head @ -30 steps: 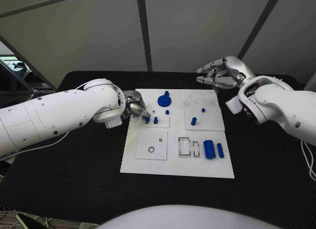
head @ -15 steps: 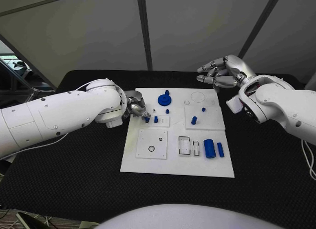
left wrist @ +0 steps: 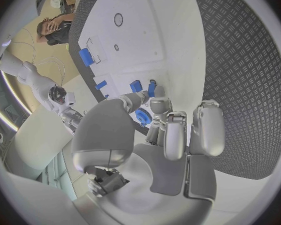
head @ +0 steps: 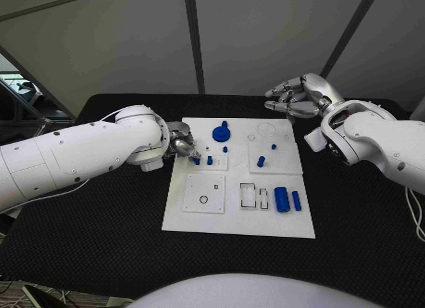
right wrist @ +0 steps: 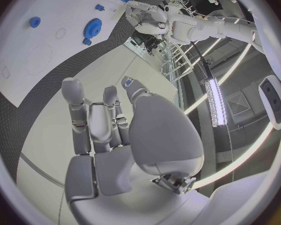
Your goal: Assemble the parts on the task board
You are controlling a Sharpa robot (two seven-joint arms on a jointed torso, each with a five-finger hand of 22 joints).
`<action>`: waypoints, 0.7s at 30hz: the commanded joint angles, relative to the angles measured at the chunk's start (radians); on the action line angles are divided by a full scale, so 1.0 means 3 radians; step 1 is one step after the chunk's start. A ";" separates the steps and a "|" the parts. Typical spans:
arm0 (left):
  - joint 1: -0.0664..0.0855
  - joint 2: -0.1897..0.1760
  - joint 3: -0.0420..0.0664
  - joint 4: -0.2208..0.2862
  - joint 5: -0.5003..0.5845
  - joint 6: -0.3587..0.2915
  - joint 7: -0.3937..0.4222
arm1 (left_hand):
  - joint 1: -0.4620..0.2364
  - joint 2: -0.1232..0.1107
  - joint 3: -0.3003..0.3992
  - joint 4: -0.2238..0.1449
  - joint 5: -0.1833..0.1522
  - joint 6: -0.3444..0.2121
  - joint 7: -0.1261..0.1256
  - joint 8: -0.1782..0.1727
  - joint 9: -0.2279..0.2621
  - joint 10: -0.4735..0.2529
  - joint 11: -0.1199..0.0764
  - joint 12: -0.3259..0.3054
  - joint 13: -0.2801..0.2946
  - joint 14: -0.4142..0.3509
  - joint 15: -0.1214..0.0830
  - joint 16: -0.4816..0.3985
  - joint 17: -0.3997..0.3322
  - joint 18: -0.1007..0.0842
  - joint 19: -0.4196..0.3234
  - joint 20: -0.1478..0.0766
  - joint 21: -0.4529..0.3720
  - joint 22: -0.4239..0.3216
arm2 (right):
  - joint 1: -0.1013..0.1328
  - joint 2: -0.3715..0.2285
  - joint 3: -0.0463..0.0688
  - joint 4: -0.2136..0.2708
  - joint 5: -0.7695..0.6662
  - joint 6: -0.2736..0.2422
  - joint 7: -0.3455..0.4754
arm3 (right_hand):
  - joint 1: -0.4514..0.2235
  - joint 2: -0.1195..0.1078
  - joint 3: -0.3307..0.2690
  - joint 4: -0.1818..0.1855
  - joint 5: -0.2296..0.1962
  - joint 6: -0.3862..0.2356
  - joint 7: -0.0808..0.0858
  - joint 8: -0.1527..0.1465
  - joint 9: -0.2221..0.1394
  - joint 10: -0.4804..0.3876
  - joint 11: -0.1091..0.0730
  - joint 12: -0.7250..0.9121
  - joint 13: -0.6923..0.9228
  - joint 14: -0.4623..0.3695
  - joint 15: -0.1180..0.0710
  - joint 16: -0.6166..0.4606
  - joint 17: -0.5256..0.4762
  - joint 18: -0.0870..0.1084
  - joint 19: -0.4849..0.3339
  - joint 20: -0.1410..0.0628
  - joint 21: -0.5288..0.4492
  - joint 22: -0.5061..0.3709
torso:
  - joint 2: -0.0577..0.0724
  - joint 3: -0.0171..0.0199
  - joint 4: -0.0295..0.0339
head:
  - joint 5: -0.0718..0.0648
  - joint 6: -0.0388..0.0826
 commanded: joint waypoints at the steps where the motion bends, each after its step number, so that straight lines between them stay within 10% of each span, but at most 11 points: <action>1: -0.0001 -0.0003 -0.0001 0.0001 -0.0039 0.0082 -0.0030 | 0.0019 -0.0017 0.0470 -0.0451 0.0017 0.0006 -0.0016 0.0021 0.0002 0.0039 -0.0017 0.0011 0.0005 0.0326 -0.0015 0.0016 0.0806 0.0014 0.0024 0.0001 0.0019 0.0192 | 0.0005 0.0001 0.0003 0.0001 -0.0006 0.0020 0.0019 | -0.0038 0.0007 -0.0001 0.0015 0.0012 -0.0012 0.0015 -0.0011 -0.0004 -0.0015 -0.0008 0.0002 -0.0004 -0.0011 0.0006 -0.0006 0.0004 0.0058 0.0000 -0.0002 -0.0017 -0.0003 | 0.0000 0.0001 -0.0001 | -0.0002 -0.0002; 21: -0.0005 0.0059 -0.0001 -0.0030 -0.0040 0.0120 -0.0014 | 0.0016 -0.0022 0.0473 -0.0453 0.0025 0.0008 -0.0017 0.0023 0.0003 0.0039 -0.0018 0.0009 0.0003 0.0326 -0.0015 0.0016 0.0805 0.0015 0.0023 0.0000 0.0017 0.0190 | 0.0005 0.0010 0.0003 -0.0003 -0.0006 0.0024 0.0020 | -0.0038 0.0007 -0.0001 0.0015 0.0012 -0.0012 0.0015 -0.0011 -0.0004 -0.0015 -0.0008 0.0002 -0.0004 -0.0011 0.0006 -0.0006 0.0004 0.0058 0.0000 -0.0002 -0.0017 -0.0003 | 0.0002 0.0002 -0.0005 | -0.0001 -0.0023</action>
